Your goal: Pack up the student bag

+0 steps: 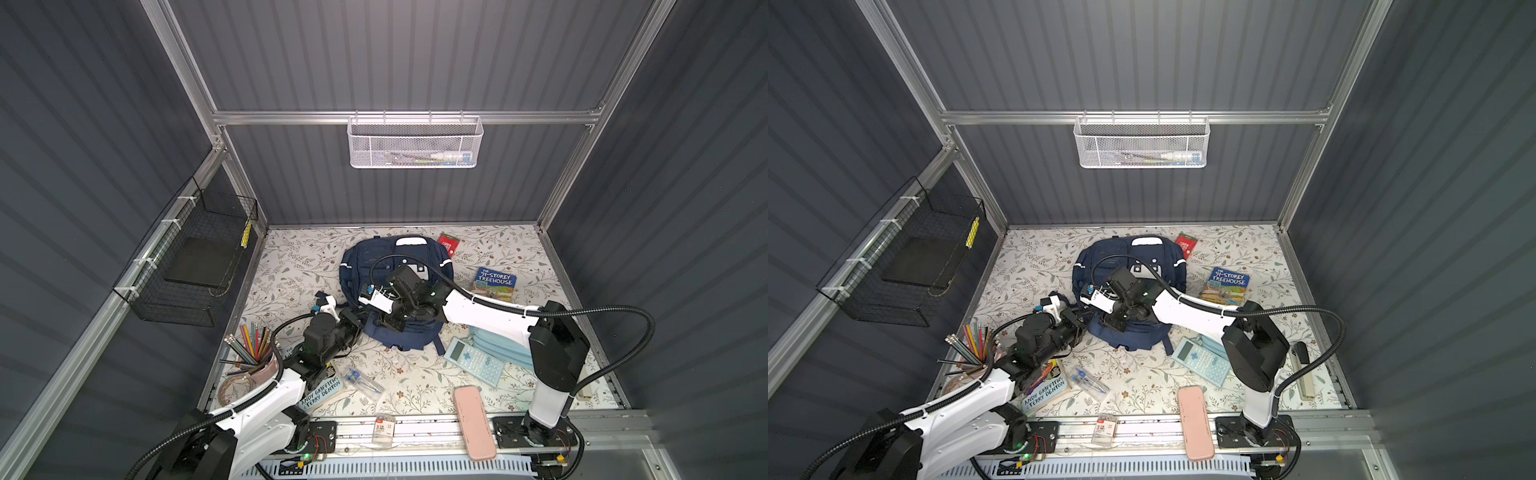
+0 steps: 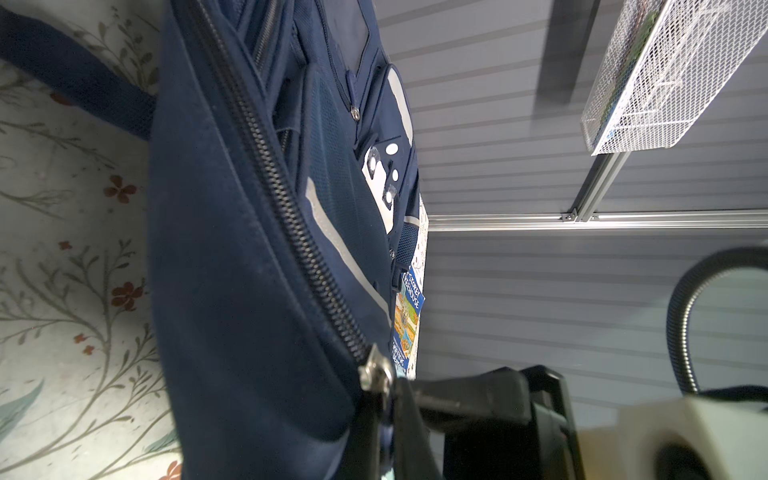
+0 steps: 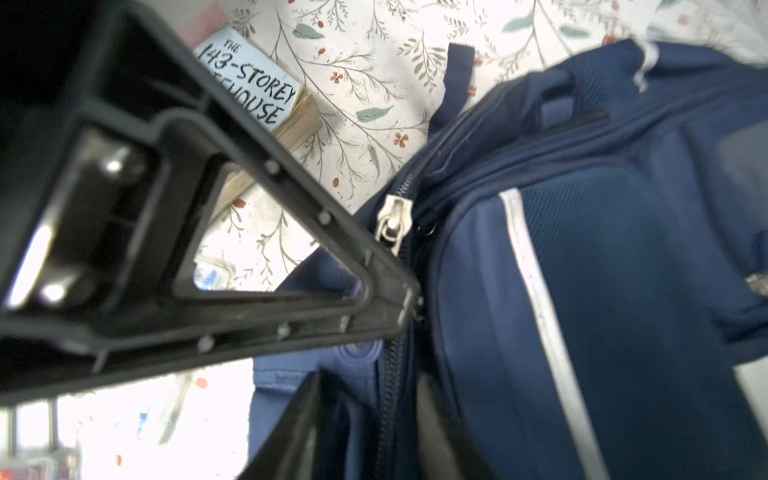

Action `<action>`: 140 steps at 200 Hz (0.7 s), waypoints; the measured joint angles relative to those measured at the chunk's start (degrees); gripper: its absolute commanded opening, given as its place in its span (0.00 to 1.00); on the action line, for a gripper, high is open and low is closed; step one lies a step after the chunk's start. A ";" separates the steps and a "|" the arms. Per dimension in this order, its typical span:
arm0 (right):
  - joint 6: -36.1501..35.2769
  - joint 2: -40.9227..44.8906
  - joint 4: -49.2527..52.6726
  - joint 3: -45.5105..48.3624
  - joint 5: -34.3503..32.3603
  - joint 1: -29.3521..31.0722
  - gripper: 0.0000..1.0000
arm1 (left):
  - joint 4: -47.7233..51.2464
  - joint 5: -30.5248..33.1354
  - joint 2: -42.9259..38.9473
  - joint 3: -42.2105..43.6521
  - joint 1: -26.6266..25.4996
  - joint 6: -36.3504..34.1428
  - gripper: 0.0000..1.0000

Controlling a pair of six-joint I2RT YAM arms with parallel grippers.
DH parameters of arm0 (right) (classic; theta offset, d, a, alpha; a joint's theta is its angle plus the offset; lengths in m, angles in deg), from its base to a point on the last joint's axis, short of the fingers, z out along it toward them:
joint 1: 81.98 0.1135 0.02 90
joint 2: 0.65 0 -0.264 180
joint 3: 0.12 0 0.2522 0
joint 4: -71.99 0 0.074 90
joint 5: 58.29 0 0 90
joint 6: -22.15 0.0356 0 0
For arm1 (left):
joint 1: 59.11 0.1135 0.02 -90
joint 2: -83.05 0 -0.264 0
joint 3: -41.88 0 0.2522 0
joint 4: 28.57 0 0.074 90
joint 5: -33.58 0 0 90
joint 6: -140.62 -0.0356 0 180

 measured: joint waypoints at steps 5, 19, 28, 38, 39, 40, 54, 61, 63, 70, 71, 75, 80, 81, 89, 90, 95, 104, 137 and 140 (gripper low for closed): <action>-0.02 0.02 0.11 -0.04 0.17 0.07 0.00 | 0.28 -0.02 -0.31 0.00 0.00 -0.02 0.00; -0.02 0.17 0.63 -0.20 0.15 0.22 0.00 | 0.96 0.07 -0.94 0.00 0.07 -0.02 0.00; -0.22 0.46 0.98 -0.15 -0.11 0.35 0.00 | 1.03 -0.04 -0.96 0.00 0.20 0.00 0.00; -0.48 1.09 0.87 0.28 -0.96 0.83 0.00 | 0.90 -0.66 -0.96 0.02 0.63 0.31 0.00; -0.50 1.14 0.83 0.33 -1.03 0.85 0.00 | 0.87 -0.70 -0.96 0.02 0.68 0.31 0.00; -0.55 1.29 0.79 0.44 -1.18 0.92 0.00 | 0.81 -0.85 -0.96 0.02 0.79 0.35 0.00; -0.74 3.06 -0.55 2.19 -2.51 1.68 0.00 | 0.20 -2.78 -0.90 0.02 1.81 0.68 0.00; -0.83 4.33 -1.57 3.61 -3.02 1.92 0.00 | 0.04 -3.69 -0.92 0.02 2.23 0.66 0.00; -0.83 4.63 -1.84 4.00 -3.21 1.97 0.00 | 0.02 -4.07 -0.92 0.02 2.38 0.63 0.00; -0.94 6.21 -2.75 5.84 -3.78 2.19 0.00 | 0.00 -5.01 -0.92 0.02 2.69 0.52 0.00; -0.94 6.36 -2.82 6.03 -3.78 2.23 0.00 | 0.02 -5.11 -0.92 0.02 2.71 0.50 0.00; -1.07 7.17 -3.19 7.02 -4.13 2.34 0.00 | 0.11 -5.57 -0.94 0.02 2.84 0.42 0.00; -1.16 8.24 -3.72 8.31 -4.57 2.49 0.00 | 0.26 -6.14 -0.96 0.02 2.93 0.37 0.00; -1.18 8.41 -3.76 8.52 -4.68 2.51 0.00 | 0.31 -6.25 -0.96 0.02 2.93 0.35 0.00; -1.31 10.10 -4.55 10.58 -5.66 2.84 0.00 | 0.50 -6.97 -0.96 0.02 3.02 0.20 0.00; -1.33 10.23 -4.59 10.75 -5.75 2.86 0.00 | 0.52 -7.10 -0.96 0.02 3.04 0.17 0.00; -1.44 11.13 -5.18 11.96 -6.27 3.06 0.00 | 0.70 -7.54 -0.96 0.02 3.08 0.15 0.00; -1.57 12.68 -6.38 14.03 -7.17 3.37 0.00 | 0.79 -8.39 -0.92 0.02 3.15 0.04 0.00; -2.71 18.16 -10.73 21.18 -10.29 4.63 0.00 | 0.02 -10.27 1.05 0.02 5.11 0.02 0.00; -2.84 18.60 -11.10 21.84 -10.51 4.81 0.00 | 0.02 -10.43 1.25 0.02 5.66 0.02 0.00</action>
